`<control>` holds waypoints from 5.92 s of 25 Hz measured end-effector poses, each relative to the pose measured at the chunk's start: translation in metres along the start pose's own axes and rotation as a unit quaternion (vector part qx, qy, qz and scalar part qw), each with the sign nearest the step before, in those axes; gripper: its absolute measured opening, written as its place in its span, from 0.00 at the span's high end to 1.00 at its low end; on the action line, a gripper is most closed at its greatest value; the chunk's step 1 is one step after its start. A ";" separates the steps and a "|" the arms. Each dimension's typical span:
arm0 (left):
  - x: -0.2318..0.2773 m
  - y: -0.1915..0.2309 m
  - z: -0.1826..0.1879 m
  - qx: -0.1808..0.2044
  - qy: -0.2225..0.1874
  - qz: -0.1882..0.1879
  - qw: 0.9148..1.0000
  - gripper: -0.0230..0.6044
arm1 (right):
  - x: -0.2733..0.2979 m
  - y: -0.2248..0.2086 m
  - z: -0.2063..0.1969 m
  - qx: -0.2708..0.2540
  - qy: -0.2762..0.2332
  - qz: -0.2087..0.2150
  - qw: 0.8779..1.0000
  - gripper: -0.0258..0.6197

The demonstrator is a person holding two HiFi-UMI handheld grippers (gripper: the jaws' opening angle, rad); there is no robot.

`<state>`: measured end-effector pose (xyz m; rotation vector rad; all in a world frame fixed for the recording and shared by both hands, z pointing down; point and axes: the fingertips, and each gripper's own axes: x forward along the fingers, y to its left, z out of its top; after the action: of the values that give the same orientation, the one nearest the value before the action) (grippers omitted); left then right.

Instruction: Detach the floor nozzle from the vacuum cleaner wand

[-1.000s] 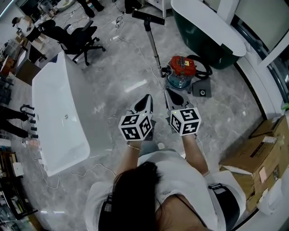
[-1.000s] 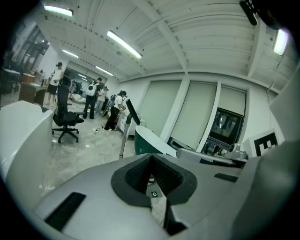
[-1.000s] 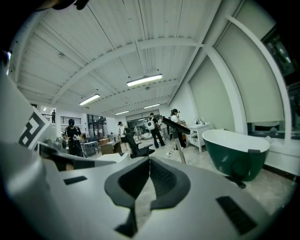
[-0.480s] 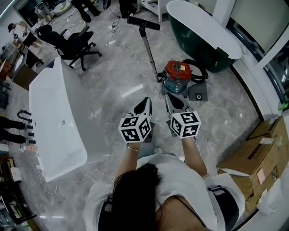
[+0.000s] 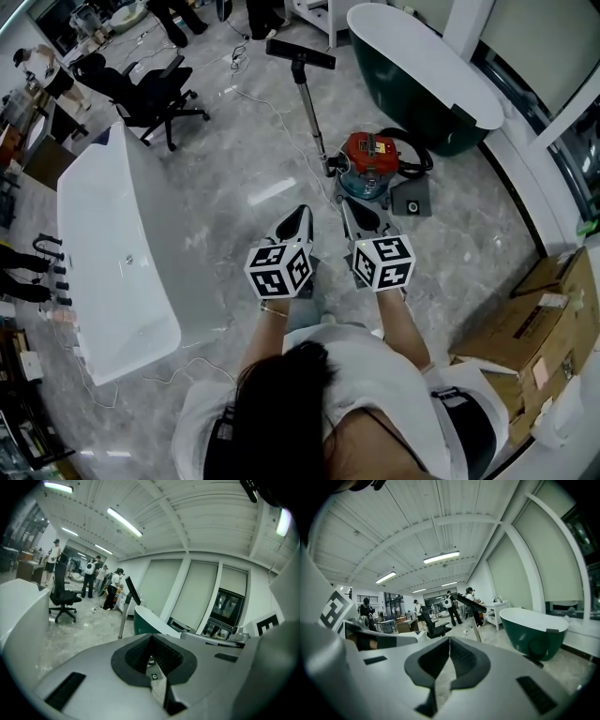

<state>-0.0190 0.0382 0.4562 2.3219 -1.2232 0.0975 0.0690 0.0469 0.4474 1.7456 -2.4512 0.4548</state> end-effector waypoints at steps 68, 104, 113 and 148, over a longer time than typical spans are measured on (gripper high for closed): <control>0.212 0.158 0.099 0.035 0.035 -0.031 0.998 0.96 | 0.239 -0.076 0.052 0.035 0.009 -0.040 0.999 0.93; 0.331 0.163 0.128 0.042 0.037 0.023 0.998 0.96 | 0.320 -0.188 0.106 0.026 0.000 0.006 1.000 0.85; 0.342 0.166 0.127 0.042 0.040 0.046 0.997 0.95 | 0.335 -0.202 0.118 -0.005 -0.003 0.025 1.000 0.77; 0.365 0.195 0.128 0.050 0.042 0.110 0.992 0.95 | 0.408 -0.193 0.138 -0.441 0.002 0.112 0.891 0.51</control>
<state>0.0215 -0.3867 0.5302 2.2322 -1.4568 0.3372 0.1239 -0.4217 0.4532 1.0664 -2.2689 -0.5764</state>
